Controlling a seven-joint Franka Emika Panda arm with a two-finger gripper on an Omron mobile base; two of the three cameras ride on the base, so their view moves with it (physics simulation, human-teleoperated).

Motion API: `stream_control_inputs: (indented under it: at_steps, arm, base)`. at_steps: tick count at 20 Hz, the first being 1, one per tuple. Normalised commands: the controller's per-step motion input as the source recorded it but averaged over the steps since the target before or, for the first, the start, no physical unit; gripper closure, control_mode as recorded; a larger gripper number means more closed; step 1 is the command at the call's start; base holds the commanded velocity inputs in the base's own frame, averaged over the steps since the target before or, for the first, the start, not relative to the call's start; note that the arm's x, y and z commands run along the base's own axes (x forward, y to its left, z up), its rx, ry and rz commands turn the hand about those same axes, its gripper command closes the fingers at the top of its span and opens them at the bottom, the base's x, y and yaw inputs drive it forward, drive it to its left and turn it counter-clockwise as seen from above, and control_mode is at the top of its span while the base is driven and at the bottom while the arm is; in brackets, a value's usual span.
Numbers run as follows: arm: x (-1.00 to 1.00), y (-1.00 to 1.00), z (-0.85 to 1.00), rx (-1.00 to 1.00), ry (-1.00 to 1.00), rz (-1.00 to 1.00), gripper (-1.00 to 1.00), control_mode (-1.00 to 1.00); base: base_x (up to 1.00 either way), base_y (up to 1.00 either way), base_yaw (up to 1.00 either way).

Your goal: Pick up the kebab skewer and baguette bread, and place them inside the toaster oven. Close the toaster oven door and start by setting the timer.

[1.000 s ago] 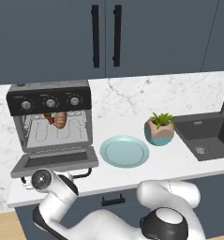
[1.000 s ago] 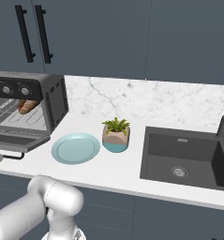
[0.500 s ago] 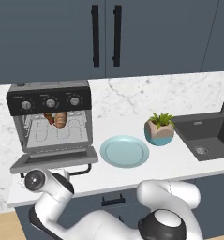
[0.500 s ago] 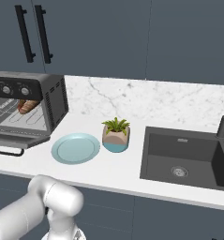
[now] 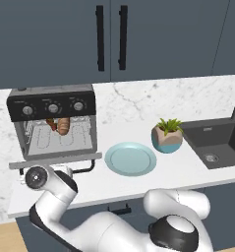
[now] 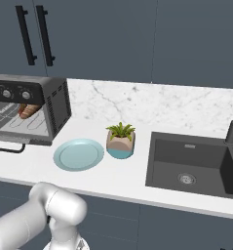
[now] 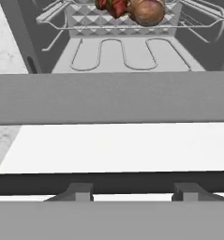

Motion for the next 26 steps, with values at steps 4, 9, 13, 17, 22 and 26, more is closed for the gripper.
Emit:
stream_control_inputs:
  at_steps: [4,9,13,17,22,26]
  arm:
    - [1.00,-0.49,0.47,0.03,-0.04,0.00,-1.00,-1.00]
    - [0.95,-0.51,0.37,0.01,0.00,0.00,-1.00,-1.00]
    - [0.89,-0.48,0.19,0.00,0.00,0.00,-1.00,-1.00]
    - [0.70,-0.39,0.03,0.00,0.00,0.00,-1.00,-1.00]
    - [0.44,-0.35,0.00,0.00,0.00,0.00,-1.00,-1.00]
    - [0.34,-0.33,-0.01,0.00,0.00,0.00,-1.00,-1.00]
  base:
    - [0.00,0.00,0.00]
    - [0.00,0.00,0.00]
    - [0.00,0.00,0.00]
    - [0.00,0.00,0.00]
    - [0.00,0.00,0.00]
    - [0.00,0.00,0.00]
